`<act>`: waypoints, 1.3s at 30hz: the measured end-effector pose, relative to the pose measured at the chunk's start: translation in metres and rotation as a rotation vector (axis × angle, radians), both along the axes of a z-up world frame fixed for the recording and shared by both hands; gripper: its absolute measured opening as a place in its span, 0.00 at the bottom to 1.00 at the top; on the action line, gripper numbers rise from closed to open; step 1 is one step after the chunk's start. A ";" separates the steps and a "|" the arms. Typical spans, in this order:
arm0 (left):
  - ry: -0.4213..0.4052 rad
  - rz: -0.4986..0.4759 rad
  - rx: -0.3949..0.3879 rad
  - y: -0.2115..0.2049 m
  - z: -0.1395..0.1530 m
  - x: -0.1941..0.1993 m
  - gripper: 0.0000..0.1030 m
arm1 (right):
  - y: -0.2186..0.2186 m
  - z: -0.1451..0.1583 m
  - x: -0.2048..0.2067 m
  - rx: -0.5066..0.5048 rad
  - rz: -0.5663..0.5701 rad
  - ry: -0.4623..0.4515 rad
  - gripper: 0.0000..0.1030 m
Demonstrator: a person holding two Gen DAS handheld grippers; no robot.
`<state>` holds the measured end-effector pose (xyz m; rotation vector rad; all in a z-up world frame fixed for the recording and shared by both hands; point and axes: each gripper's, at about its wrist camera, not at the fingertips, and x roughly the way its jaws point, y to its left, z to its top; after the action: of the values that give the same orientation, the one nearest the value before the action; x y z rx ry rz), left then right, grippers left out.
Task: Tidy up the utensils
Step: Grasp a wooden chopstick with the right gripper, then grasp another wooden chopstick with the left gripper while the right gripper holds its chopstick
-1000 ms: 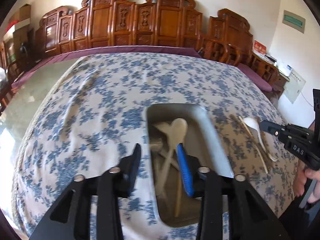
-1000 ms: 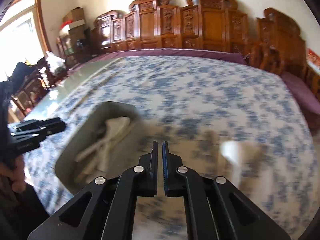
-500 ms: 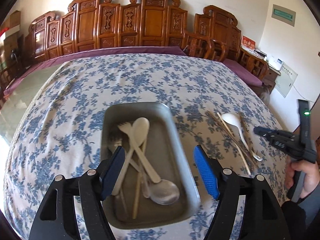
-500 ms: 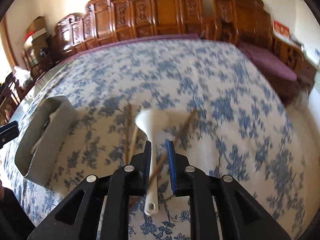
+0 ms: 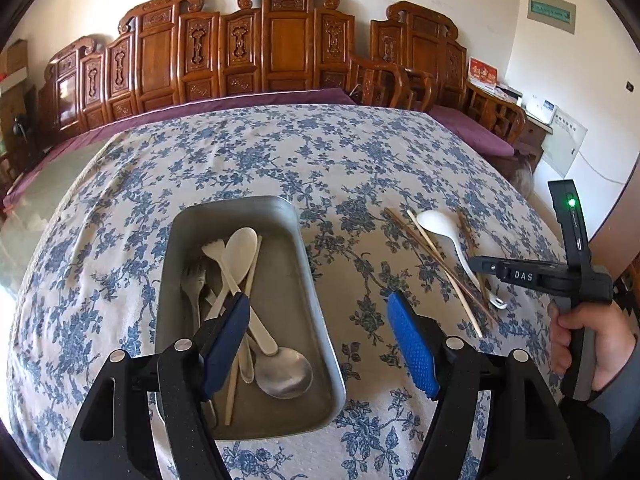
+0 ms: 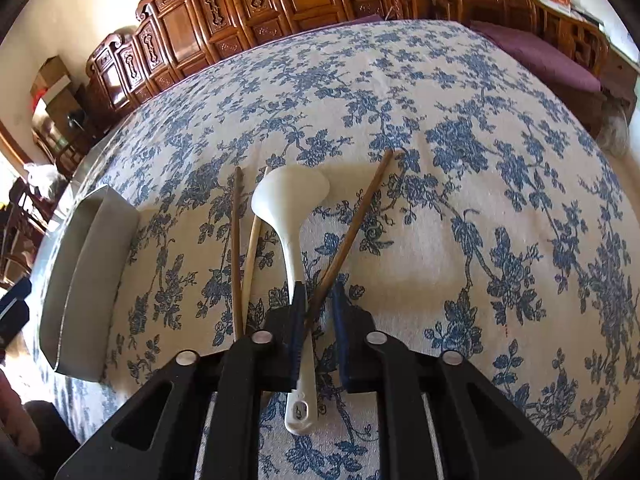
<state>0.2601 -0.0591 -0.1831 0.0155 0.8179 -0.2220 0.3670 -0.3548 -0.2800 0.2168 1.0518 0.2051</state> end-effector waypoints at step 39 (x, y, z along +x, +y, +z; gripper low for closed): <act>0.216 -0.158 0.026 -0.130 -0.067 0.067 0.28 | -0.053 0.017 -0.005 0.003 -0.053 -0.108 0.06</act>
<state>0.3273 -0.1894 -0.2496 0.0818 1.0356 -0.3662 0.3619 -0.4075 -0.2635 0.2335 0.9379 0.1692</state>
